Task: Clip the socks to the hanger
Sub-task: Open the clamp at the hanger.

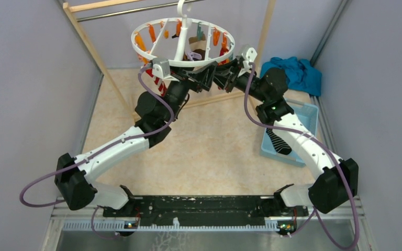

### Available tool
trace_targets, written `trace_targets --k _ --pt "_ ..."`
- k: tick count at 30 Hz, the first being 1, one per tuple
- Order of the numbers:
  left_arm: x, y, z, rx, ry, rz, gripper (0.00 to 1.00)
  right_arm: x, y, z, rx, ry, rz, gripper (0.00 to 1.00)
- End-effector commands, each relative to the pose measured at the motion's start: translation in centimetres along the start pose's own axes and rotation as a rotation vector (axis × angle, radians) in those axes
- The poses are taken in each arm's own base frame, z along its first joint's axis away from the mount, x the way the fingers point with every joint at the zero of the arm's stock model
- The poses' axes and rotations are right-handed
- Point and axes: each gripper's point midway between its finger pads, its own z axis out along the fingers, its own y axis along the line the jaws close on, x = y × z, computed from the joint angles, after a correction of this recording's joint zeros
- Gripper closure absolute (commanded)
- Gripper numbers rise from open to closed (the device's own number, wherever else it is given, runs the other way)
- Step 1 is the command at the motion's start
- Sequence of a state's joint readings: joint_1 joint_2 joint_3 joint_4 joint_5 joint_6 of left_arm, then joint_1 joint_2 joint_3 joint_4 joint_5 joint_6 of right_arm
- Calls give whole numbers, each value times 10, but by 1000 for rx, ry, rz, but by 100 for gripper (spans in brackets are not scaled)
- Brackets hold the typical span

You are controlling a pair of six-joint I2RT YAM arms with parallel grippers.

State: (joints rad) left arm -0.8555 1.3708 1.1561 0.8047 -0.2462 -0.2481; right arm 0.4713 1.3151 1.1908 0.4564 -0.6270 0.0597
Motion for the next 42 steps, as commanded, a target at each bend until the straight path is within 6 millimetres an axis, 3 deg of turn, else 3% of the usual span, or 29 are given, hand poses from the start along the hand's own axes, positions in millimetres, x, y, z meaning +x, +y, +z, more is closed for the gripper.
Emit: trace_targets --k 1,9,18,30,38,42 --pt "3 -8 7 8 53 -87 16 -31 14 -4 -45 -68 -77 100" --pt "14 2 -5 -45 107 -124 30 -33 11 -4 -21 -69 -86 100" --pt "12 7 -11 -75 109 -129 48 -39 15 -4 -32 -75 -85 100" --pt "9 -2 -2 -41 94 -149 44 -32 17 -1 -38 -56 -84 100" --pt "13 4 3 -62 77 -135 52 -29 19 -1 -44 -48 -77 100" --pt "14 5 4 -62 65 -139 64 -27 23 0 -55 -43 -70 100"
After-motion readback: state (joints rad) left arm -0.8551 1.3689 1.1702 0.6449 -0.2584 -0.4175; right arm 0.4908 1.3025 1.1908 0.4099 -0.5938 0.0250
